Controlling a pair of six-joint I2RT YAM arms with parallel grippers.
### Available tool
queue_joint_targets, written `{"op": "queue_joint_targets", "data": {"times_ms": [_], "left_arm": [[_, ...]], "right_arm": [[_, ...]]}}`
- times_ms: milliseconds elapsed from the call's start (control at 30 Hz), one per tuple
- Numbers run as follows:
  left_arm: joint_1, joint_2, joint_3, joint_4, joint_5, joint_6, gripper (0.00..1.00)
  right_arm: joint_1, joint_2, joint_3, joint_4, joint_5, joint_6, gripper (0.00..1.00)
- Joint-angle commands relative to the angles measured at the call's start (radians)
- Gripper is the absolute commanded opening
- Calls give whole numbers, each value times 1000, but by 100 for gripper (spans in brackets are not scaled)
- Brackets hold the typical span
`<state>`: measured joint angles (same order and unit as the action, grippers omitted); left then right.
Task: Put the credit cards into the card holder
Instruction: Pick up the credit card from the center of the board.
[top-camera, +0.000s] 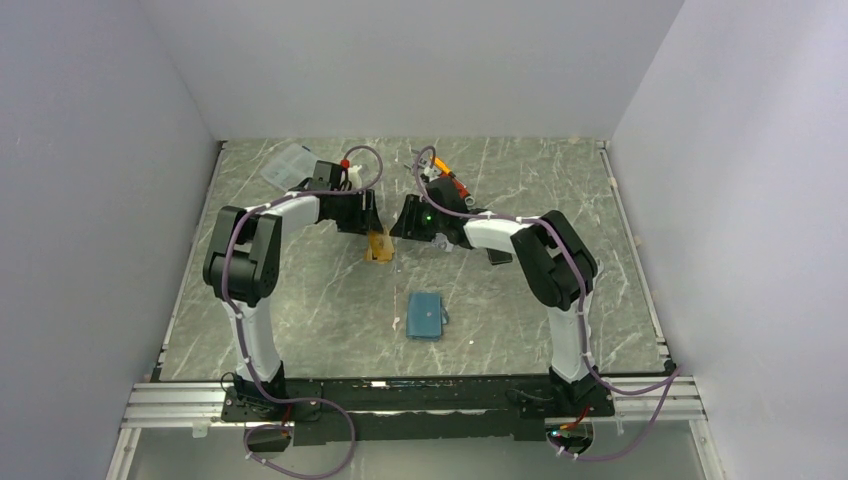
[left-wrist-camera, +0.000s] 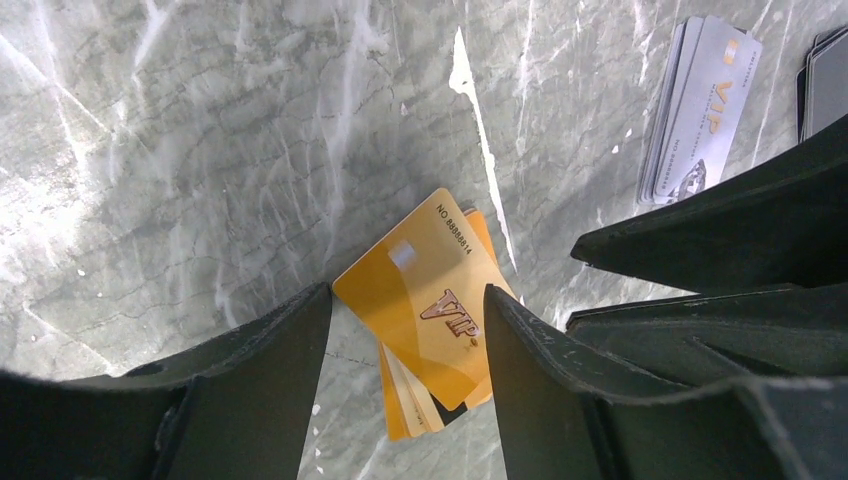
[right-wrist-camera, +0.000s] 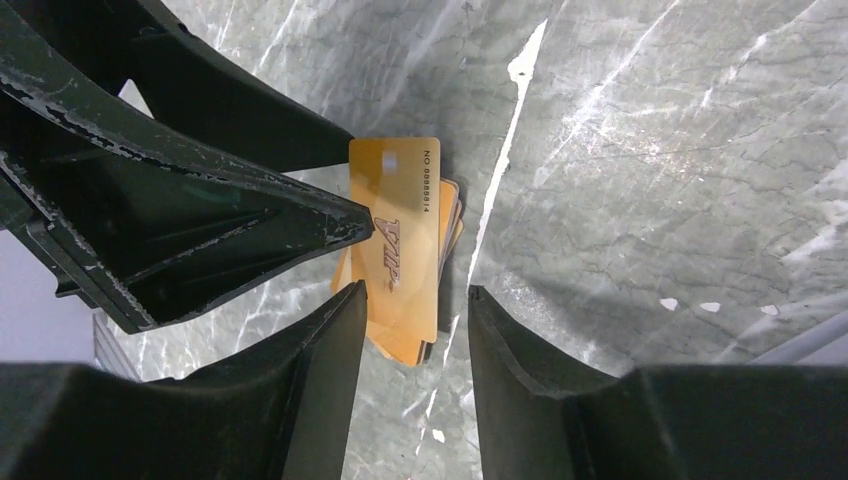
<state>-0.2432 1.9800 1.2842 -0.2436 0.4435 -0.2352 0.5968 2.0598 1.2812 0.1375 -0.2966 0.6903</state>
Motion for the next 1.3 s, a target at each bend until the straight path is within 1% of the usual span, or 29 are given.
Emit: {"op": "queue_joint_targets", "data": {"times_ms": [0, 200, 433, 500, 567, 667, 733, 833, 1033, 1267], "left_arm": [[1, 42, 24, -2, 16, -19, 62], [1, 59, 17, -2, 0, -22, 55], [1, 79, 17, -3, -12, -22, 43], [2, 85, 16, 0, -9, -23, 37], [3, 86, 14, 4, -12, -23, 32], [2, 87, 10, 4, -18, -21, 22], [2, 88, 8, 4, -23, -17, 18], [-1, 80, 4, -1, -43, -6, 17], [-27, 36, -38, -6, -133, 32, 16], [-28, 38, -25, -45, -73, 18, 19]], "right_arm": [[-3, 22, -11, 79, -36, 34, 43], [-3, 46, -30, 121, -64, 68, 36], [-3, 65, -43, 130, -67, 72, 36], [-4, 72, -43, 134, -72, 75, 37], [-3, 78, -46, 140, -80, 82, 40], [-5, 83, -52, 151, -89, 97, 44], [-7, 84, -64, 170, -99, 116, 45], [-12, 93, -87, 211, -125, 155, 45], [-13, 102, -124, 286, -158, 220, 44], [-14, 60, -143, 264, -137, 207, 42]]}}
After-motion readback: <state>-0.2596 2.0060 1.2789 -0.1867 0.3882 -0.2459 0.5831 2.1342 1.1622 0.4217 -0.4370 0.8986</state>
